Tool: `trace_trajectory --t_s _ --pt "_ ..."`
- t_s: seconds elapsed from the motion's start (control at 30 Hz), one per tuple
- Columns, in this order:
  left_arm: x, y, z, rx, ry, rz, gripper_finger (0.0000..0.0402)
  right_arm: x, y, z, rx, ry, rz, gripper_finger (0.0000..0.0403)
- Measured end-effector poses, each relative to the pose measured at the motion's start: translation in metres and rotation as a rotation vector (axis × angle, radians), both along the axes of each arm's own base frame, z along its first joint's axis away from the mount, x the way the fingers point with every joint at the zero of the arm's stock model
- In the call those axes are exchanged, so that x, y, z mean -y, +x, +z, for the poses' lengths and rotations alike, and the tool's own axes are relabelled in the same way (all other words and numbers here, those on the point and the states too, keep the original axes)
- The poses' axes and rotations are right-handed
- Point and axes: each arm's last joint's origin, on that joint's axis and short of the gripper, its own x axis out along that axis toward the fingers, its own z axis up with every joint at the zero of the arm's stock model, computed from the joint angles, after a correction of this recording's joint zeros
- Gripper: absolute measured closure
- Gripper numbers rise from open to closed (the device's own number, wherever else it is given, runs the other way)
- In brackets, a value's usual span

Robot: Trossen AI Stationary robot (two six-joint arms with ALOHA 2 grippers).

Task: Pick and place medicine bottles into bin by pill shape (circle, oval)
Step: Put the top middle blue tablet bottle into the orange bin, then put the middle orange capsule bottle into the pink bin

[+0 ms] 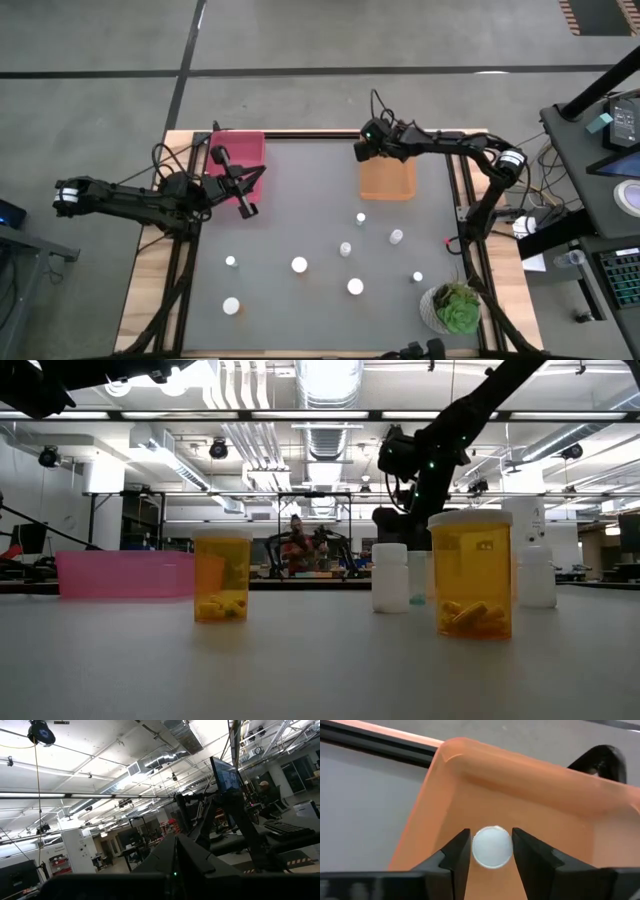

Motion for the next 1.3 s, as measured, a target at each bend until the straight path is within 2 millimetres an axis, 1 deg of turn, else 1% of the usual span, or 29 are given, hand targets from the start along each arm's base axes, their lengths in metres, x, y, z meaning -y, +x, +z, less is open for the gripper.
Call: trace_trajectory --t_s 0.2,0.3,0.43,0.53,0.63,0.7,0.8,0.9,1.0,1.07,1.17,1.3 --pt "0.000 0.000 0.000 0.000 0.000 0.000 0.0401 -0.001 0.000 -0.003 0.021 0.004 0.008 0.0241" --pt "0.000 0.000 0.000 0.000 0.000 0.001 0.0401 0.000 0.000 0.000 0.014 0.008 0.007 0.0231" --pt "0.000 0.000 0.000 0.000 0.000 0.000 0.0401 0.004 0.004 0.013 0.014 0.003 0.012 0.0223" --pt "0.000 0.000 0.000 0.000 0.000 0.000 0.0401 0.005 0.006 0.025 -0.022 0.008 0.042 0.0223" --pt "0.000 0.000 0.000 0.000 0.000 0.000 0.0401 -0.004 0.009 0.042 -0.034 -0.008 0.094 0.0226" --pt "0.000 0.000 0.000 -0.001 0.000 0.000 0.0401 -0.017 0.012 0.053 -0.019 -0.031 0.148 0.0230" --pt "0.000 0.001 -0.001 -0.007 0.000 0.000 0.0401 -0.043 0.015 0.071 0.007 -0.071 0.238 0.0236" --pt "0.000 0.003 -0.003 -0.018 0.000 0.000 0.0401 -0.073 0.015 0.087 0.011 -0.139 0.337 0.0241" --pt "0.000 0.006 -0.005 -0.034 -0.001 0.000 0.0401 -0.106 0.011 0.100 0.016 -0.203 0.449 0.0246" --pt "0.000 0.008 -0.007 -0.042 -0.001 0.000 0.0401 -0.128 0.006 0.105 0.024 -0.238 0.551 0.0250" --pt "0.000 0.012 -0.010 -0.060 -0.001 0.000 0.0401 -0.159 -0.005 0.108 0.091 -0.289 0.665 0.0255" --pt "0.000 0.015 -0.013 -0.077 -0.003 0.000 0.0401 -0.194 -0.021 0.102 0.198 -0.382 0.827 0.0263"
